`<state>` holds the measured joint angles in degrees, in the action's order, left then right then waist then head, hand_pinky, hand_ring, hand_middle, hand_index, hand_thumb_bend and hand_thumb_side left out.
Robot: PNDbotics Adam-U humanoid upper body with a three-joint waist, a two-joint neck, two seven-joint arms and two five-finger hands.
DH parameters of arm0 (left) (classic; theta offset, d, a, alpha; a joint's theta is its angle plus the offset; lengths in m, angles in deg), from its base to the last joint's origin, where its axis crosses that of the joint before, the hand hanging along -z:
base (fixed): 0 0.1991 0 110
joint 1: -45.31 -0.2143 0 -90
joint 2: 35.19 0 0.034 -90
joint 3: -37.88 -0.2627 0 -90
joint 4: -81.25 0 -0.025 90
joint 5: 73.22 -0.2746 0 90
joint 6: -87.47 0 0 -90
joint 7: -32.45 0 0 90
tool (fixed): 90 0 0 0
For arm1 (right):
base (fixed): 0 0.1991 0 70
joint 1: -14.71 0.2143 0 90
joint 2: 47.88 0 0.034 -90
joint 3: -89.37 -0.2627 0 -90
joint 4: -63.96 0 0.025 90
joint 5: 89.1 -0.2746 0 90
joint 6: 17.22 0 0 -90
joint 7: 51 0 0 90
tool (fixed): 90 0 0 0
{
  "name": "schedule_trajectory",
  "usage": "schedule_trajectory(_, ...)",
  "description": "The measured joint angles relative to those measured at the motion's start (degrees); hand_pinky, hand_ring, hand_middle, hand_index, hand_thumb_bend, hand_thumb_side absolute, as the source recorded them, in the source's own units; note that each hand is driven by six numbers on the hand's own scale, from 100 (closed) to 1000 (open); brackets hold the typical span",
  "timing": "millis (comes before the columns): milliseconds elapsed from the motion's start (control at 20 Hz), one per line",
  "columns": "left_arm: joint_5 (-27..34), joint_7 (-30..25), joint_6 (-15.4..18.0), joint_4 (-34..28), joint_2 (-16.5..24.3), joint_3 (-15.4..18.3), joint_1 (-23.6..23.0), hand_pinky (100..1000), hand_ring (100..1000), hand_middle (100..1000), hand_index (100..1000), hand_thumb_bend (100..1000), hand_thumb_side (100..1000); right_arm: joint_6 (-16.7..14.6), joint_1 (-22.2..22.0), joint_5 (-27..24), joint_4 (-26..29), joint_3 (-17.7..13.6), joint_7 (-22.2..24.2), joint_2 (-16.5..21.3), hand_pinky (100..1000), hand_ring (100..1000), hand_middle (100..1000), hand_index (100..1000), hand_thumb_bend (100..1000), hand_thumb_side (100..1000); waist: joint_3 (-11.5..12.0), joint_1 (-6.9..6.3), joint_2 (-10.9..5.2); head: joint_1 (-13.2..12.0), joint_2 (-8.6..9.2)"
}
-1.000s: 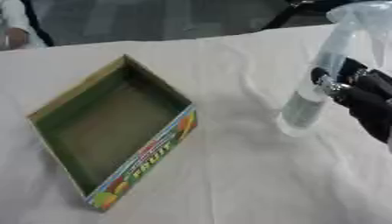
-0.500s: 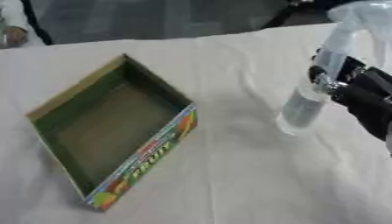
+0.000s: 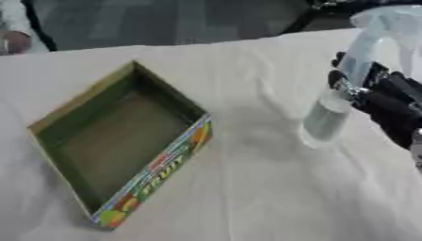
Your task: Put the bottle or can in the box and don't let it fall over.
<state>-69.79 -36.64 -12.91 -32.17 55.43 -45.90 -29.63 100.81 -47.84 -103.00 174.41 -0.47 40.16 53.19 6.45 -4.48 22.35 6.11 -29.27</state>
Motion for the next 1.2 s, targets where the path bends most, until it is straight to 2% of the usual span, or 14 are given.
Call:
schedule_trajectory(550,0.0,-0.1,0.0,0.0,0.0,0.0,0.0,1000,728,699,778,100,672,0.5,1.2,0.0,-1.6,0.6,0.1,0.1,931,1000,1000,1000,100,387,0.2,0.09,0.05,0.5,-0.36)
schedule_trajectory(1050,0.0,-0.2,0.0,0.0,0.0,0.0,0.0,1000,724,692,776,100,672,0.5,1.8,-1.2,-3.2,0.9,-0.5,0.1,888,993,999,1000,100,387,0.3,0.21,0.11,0.5,-0.36)
schedule_trajectory(1200,0.0,-0.2,0.0,0.0,0.0,0.0,0.0,1000,724,691,776,100,672,0.1,1.8,-2.1,-3.3,0.9,-2.1,0.1,869,911,914,907,100,387,0.2,0.2,0.11,0.5,-0.36)
